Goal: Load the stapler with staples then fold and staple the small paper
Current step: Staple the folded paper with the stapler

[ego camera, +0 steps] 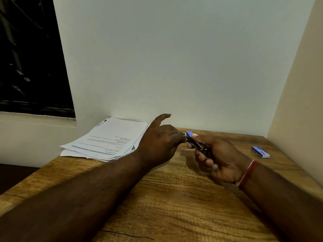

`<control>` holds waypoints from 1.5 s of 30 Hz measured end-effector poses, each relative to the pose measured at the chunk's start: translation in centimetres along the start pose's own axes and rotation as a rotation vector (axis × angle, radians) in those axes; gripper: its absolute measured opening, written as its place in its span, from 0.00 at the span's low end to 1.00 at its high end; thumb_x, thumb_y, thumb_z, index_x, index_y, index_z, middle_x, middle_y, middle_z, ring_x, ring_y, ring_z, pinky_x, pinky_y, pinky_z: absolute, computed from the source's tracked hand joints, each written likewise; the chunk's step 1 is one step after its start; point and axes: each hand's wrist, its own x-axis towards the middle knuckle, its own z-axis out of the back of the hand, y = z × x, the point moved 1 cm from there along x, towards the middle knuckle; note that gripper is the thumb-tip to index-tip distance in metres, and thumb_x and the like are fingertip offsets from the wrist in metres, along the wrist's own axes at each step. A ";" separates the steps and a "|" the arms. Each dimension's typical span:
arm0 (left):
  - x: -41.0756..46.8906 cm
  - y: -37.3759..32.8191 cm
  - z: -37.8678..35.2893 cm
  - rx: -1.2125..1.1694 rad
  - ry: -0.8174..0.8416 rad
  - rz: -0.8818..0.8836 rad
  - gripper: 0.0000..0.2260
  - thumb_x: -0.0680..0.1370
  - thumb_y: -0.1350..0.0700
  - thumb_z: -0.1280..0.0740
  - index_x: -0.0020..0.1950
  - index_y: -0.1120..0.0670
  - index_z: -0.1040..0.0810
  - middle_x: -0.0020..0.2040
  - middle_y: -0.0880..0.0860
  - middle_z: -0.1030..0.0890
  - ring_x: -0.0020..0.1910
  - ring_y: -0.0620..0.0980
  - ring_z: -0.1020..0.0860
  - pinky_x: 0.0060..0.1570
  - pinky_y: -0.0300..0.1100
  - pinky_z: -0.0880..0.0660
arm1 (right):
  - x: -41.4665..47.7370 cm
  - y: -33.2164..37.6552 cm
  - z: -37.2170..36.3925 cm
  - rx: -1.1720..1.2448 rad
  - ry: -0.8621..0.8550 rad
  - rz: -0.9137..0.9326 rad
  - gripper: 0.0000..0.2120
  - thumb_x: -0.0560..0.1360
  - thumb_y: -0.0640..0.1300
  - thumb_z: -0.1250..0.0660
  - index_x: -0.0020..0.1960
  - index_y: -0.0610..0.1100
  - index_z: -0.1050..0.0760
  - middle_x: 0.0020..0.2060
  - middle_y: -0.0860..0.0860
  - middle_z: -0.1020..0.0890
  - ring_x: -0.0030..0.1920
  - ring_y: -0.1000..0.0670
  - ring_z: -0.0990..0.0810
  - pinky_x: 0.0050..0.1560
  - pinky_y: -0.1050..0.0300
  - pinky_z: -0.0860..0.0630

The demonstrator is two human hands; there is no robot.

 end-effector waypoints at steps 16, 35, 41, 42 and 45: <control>0.2 0.1 0.4 -0.853 0.044 1.143 0.43 0.75 0.33 0.20 0.84 0.50 0.30 0.71 0.44 0.18 0.63 0.41 0.16 0.59 0.40 0.19 | 0.6 -0.6 0.2 -0.220 -0.201 0.247 0.18 0.86 0.52 0.33 0.52 0.37 0.18 0.27 0.43 0.28 0.22 0.49 0.37 0.26 0.59 0.42; 0.7 -3.0 0.3 -1.539 -0.020 1.281 0.19 0.81 0.55 0.19 0.71 0.52 0.17 0.66 0.59 0.12 0.68 0.64 0.14 0.73 0.65 0.20 | 1.2 -2.3 -1.4 -0.820 -0.352 0.479 0.14 0.88 0.50 0.35 0.48 0.45 0.19 0.36 0.52 0.15 0.34 0.61 0.21 0.41 0.63 0.29; 1.1 -3.0 0.5 -1.421 -0.073 1.321 0.16 0.79 0.57 0.18 0.66 0.51 0.15 0.62 0.57 0.10 0.65 0.61 0.12 0.70 0.62 0.17 | 1.3 -2.5 -1.5 -0.840 -0.372 0.514 0.11 0.88 0.49 0.35 0.50 0.46 0.20 0.38 0.49 0.15 0.31 0.61 0.22 0.33 0.70 0.30; 1.1 -3.0 0.5 -1.412 -0.069 1.314 0.17 0.78 0.56 0.18 0.66 0.51 0.15 0.62 0.57 0.10 0.65 0.61 0.13 0.71 0.62 0.17 | 1.3 -2.5 -1.6 -0.831 -0.369 0.514 0.11 0.88 0.49 0.35 0.50 0.46 0.20 0.37 0.49 0.15 0.30 0.61 0.22 0.32 0.70 0.30; 1.0 -2.9 0.6 -1.419 -0.042 1.288 0.14 0.80 0.54 0.19 0.64 0.55 0.13 0.60 0.59 0.10 0.63 0.59 0.12 0.71 0.60 0.18 | 1.2 -2.4 -1.7 -0.777 -0.352 0.488 0.14 0.89 0.50 0.37 0.50 0.43 0.20 0.34 0.51 0.17 0.27 0.61 0.25 0.30 0.70 0.31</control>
